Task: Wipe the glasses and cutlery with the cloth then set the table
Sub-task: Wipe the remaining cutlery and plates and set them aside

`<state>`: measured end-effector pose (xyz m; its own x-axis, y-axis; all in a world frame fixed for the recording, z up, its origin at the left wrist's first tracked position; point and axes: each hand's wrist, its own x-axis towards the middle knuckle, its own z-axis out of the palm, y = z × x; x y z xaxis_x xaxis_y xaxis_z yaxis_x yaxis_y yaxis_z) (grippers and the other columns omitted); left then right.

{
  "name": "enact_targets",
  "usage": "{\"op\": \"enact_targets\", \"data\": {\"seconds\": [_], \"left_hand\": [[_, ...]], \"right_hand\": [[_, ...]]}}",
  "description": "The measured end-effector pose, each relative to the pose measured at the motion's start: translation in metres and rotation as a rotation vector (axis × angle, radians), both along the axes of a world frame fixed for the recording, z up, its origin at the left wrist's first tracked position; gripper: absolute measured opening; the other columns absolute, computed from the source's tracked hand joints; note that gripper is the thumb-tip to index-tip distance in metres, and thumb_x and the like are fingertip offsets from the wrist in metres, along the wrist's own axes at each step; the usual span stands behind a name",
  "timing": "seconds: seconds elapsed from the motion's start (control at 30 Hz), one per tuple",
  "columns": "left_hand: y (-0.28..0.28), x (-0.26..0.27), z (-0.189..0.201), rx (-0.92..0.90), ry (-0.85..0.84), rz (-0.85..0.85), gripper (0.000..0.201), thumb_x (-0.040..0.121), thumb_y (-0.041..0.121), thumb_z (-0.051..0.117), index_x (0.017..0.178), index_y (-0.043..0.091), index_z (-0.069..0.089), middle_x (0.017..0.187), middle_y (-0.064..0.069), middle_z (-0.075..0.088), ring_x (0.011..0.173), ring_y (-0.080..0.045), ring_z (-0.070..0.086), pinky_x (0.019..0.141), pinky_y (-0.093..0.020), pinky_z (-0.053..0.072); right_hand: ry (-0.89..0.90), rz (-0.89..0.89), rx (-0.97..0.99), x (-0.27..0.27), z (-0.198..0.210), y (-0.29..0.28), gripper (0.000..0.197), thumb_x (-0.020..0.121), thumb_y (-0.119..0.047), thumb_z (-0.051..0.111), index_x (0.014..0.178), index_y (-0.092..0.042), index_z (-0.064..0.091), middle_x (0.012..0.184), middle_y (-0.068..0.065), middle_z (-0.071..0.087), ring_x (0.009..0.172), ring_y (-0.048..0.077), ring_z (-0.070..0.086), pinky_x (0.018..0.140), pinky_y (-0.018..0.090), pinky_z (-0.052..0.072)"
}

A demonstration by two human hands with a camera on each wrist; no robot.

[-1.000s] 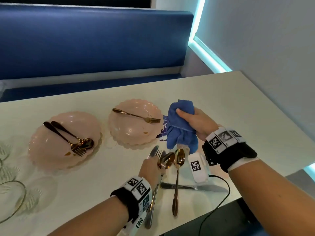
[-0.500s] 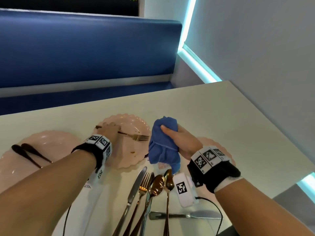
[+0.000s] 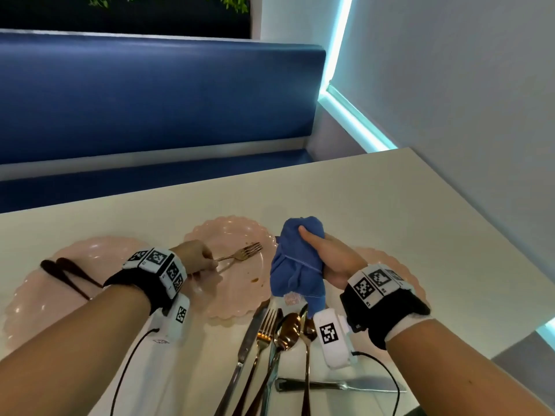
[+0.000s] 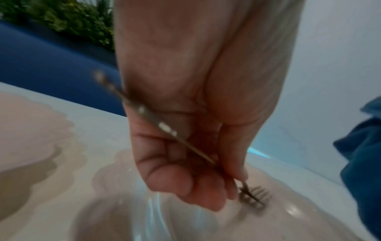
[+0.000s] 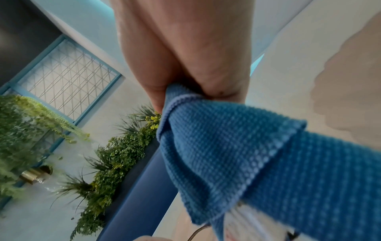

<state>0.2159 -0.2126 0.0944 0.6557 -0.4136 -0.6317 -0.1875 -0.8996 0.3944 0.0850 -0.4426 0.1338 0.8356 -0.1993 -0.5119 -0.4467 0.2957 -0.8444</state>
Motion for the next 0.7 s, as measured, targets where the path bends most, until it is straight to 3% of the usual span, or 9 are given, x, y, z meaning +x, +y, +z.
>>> {"op": "enact_targets", "data": {"seconds": [0.1, 0.17, 0.3, 0.43, 0.53, 0.6, 0.7], "left_hand": [[0.014, -0.018, 0.004, -0.212, 0.119, 0.200, 0.022, 0.095, 0.016, 0.047, 0.077, 0.008, 0.056, 0.064, -0.007, 0.058, 0.041, -0.015, 0.047, 0.042, -0.021, 0.037], [0.018, -0.035, 0.012, -0.359, 0.101, 0.323, 0.023, 0.095, 0.014, 0.047, 0.075, 0.007, 0.056, 0.058, -0.008, 0.055, 0.039, -0.015, 0.041, 0.040, -0.020, 0.031], [0.005, -0.080, 0.034, -0.526, 0.104, 0.387, 0.027, 0.095, 0.013, 0.045, 0.069, 0.010, 0.052, 0.052, -0.006, 0.046, 0.034, -0.010, 0.033, 0.035, -0.017, 0.024], [-0.007, -0.112, 0.037, -0.580, 0.046, 0.384, 0.036, 0.095, 0.008, 0.042, 0.060, 0.014, 0.039, 0.054, -0.005, 0.040, 0.047, -0.017, 0.035, 0.047, -0.026, 0.027], [0.002, -0.123, 0.042, -0.584, 0.009, 0.450, 0.036, 0.096, 0.011, 0.042, 0.060, 0.014, 0.036, 0.057, -0.004, 0.038, 0.049, -0.018, 0.032, 0.048, -0.030, 0.024], [0.010, -0.126, 0.050, -0.594, -0.004, 0.498, 0.032, 0.096, 0.013, 0.041, 0.064, 0.011, 0.039, 0.058, -0.004, 0.038, 0.048, -0.017, 0.031, 0.044, -0.026, 0.023], [0.020, -0.124, 0.062, -0.583, -0.075, 0.484, 0.023, 0.096, 0.015, 0.042, 0.074, 0.006, 0.045, 0.065, -0.009, 0.042, 0.051, -0.018, 0.032, 0.047, -0.027, 0.024]], "right_hand": [[0.039, -0.031, 0.082, -0.003, -0.005, 0.007, 0.046, 0.096, -0.036, 0.045, 0.122, 0.001, 0.052, 0.109, 0.017, 0.065, 0.099, 0.025, 0.064, 0.089, 0.033, 0.051], [0.065, -0.044, 0.120, -0.003, -0.011, 0.017, 0.049, 0.095, -0.040, 0.045, 0.121, 0.001, 0.054, 0.111, 0.018, 0.065, 0.100, 0.025, 0.063, 0.090, 0.033, 0.051], [0.064, 0.015, 0.141, 0.004, -0.017, 0.055, 0.041, 0.095, -0.038, 0.046, 0.117, -0.005, 0.056, 0.104, 0.013, 0.066, 0.095, 0.024, 0.063, 0.089, 0.038, 0.051], [0.019, -0.087, -0.088, 0.017, -0.020, 0.092, 0.037, 0.089, -0.020, 0.060, 0.120, -0.001, 0.053, 0.103, 0.014, 0.064, 0.086, 0.028, 0.063, 0.081, 0.043, 0.055], [-0.009, -0.105, -0.379, 0.029, -0.018, 0.099, 0.022, 0.083, -0.022, 0.067, 0.090, -0.002, 0.062, 0.098, 0.024, 0.067, 0.085, 0.036, 0.065, 0.082, 0.054, 0.054], [-0.085, -0.041, -0.528, 0.037, -0.009, 0.101, 0.017, 0.085, -0.020, 0.066, 0.082, -0.003, 0.061, 0.090, 0.023, 0.067, 0.082, 0.035, 0.064, 0.079, 0.049, 0.055], [-0.199, 0.001, -0.672, 0.044, 0.007, 0.107, 0.023, 0.088, -0.022, 0.062, 0.093, 0.000, 0.062, 0.088, 0.015, 0.063, 0.080, 0.028, 0.059, 0.074, 0.037, 0.051]]}}
